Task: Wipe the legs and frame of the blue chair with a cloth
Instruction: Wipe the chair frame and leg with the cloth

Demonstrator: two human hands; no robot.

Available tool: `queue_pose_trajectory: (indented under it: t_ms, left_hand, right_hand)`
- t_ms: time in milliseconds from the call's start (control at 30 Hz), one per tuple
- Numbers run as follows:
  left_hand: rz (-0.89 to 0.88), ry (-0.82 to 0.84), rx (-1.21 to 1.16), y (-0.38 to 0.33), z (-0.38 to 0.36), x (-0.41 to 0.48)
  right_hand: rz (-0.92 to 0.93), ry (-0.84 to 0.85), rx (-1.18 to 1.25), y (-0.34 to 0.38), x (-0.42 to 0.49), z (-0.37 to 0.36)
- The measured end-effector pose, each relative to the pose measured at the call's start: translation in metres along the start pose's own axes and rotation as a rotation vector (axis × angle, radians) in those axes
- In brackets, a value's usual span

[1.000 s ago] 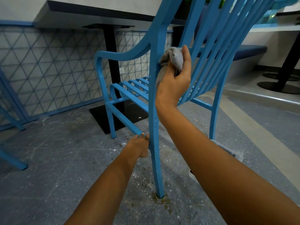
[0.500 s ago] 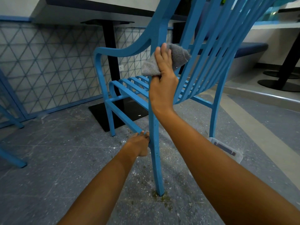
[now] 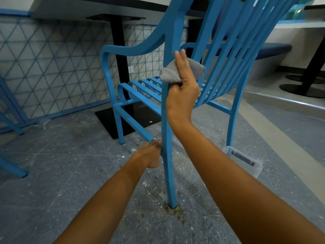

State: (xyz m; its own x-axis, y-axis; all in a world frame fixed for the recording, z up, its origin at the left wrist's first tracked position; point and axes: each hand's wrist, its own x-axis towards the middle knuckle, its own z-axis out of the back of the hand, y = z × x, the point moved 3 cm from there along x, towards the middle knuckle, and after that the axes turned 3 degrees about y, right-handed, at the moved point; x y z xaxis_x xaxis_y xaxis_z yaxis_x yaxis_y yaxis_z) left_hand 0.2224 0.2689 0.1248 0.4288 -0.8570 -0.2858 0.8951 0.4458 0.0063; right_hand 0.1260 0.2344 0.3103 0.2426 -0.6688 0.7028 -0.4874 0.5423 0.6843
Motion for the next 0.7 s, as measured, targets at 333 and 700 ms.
queue_pose_trajectory:
  t_ms: [333, 700]
  left_hand:
    - [-0.063, -0.067, 0.023, 0.001, -0.001, 0.001]
    - [-0.076, -0.084, -0.017, 0.001, -0.003, 0.0]
  right_hand:
    - [-0.189, -0.005, -0.02, -0.039, -0.029, 0.005]
    - [-0.208, 0.002, -0.103, -0.057, -0.057, 0.02]
